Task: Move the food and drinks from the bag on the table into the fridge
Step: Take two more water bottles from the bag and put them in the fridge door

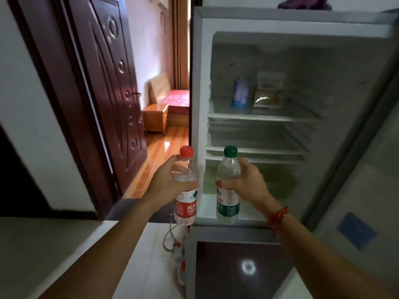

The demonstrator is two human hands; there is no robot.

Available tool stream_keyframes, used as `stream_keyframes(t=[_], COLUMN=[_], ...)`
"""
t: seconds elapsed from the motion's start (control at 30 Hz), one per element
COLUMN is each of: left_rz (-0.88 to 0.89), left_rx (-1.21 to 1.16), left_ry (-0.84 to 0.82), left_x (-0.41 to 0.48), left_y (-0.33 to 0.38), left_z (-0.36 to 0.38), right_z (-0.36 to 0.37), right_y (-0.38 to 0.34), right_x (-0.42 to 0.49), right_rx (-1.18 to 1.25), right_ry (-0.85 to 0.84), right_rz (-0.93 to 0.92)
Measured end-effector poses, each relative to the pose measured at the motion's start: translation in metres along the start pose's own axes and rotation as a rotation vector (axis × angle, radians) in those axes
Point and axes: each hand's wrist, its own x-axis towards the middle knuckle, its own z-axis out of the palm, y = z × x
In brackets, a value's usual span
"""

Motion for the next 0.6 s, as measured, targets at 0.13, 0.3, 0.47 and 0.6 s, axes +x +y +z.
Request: stream_keyframes(t=[0.13,0.3,0.47,0.6], left_rz=[0.043,0.051,0.057,0.076], left_rx=[-0.066,-0.133,-0.19,-0.212], left_ry=[-0.185,-0.42,-0.6,-0.713], left_x=[0.051,0.097,0.116,0.114], left_y=[-0.003,-0.001,0.001,0.007], left_z=[0.035,0.083,0.13,0.171], right_z=[-0.023,-0.051,-0.075,-0.091], right_y=[0.016,0.031,0.047,0.054], right_x=[0.005,-0.002,-0.032,-0.066], right_rx=[-0.036,-0.072,-0.112,-0.128], right_ry=[0.153,0.388,0.616,0.754], right_rz=[0.062,0.173,0.307,0.404])
